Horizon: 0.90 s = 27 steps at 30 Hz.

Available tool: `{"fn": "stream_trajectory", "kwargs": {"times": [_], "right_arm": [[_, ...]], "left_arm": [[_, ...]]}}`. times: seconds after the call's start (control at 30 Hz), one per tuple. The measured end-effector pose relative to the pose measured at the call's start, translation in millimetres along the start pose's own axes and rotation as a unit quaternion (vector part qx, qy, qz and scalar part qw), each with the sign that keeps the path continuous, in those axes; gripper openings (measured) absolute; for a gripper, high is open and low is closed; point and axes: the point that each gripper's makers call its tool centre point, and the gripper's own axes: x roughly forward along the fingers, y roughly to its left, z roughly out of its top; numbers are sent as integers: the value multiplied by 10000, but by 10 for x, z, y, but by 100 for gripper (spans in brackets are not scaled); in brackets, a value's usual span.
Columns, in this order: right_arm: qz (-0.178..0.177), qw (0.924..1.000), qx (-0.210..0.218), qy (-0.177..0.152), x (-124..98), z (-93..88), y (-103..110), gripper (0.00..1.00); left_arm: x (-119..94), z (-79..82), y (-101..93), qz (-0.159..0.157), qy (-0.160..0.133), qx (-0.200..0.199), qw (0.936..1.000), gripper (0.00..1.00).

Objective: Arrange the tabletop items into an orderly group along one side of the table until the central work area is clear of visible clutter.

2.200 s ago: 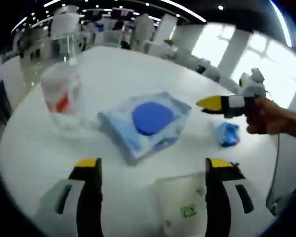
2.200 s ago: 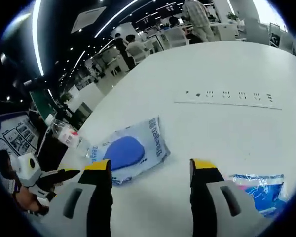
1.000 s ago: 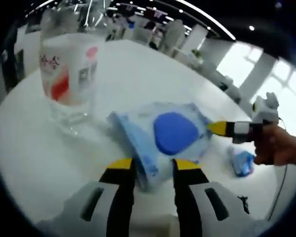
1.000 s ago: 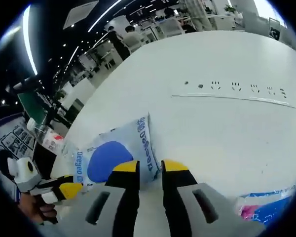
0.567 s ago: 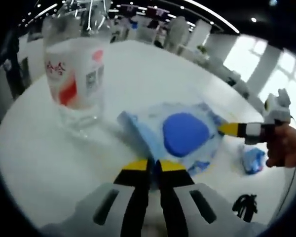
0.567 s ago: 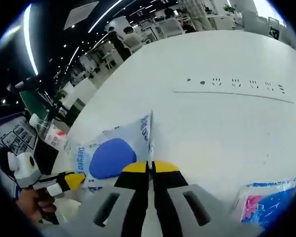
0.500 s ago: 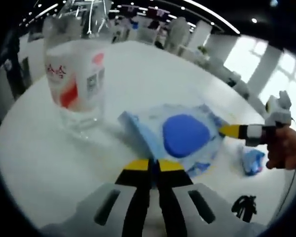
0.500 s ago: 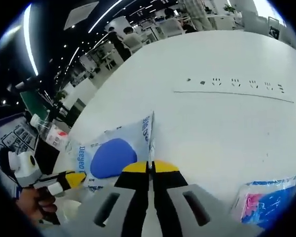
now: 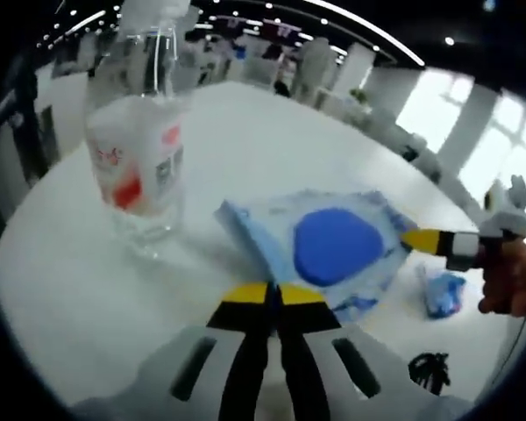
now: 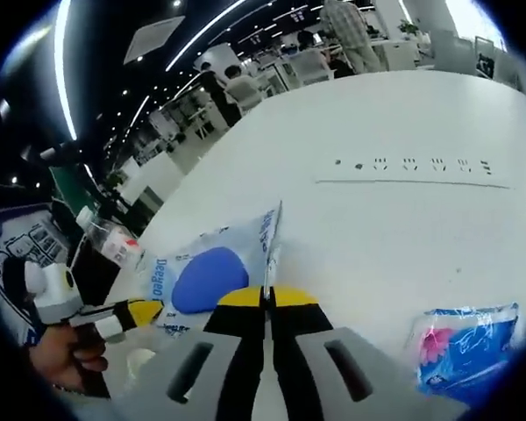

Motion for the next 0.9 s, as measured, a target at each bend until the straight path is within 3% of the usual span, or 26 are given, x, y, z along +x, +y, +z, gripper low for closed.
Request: {"fn": "stream_trajectory", "kwargs": {"times": [0.1, 0.3, 0.47, 0.9], "right_arm": [[-28, 10000, -33, -44, -13, 28, -63, 0], [-44, 9994, -224, -273, -225, 127, 32, 0], [-116, 9991, -214, -342, -382, 57, -8, 0], [-280, 9992, 64, -293, -697, -226, -209, 0]], "left_arm": [[-25, 60, -35, -59, -36, 119, 9999, 0], [-83, 242, -128, -200, -169, 363, 9990, 0], [-155, 332, -250, -335, -232, 537, 9977, 0], [-160, 242, -589, -633, -79, 899, 9939, 0]]}}
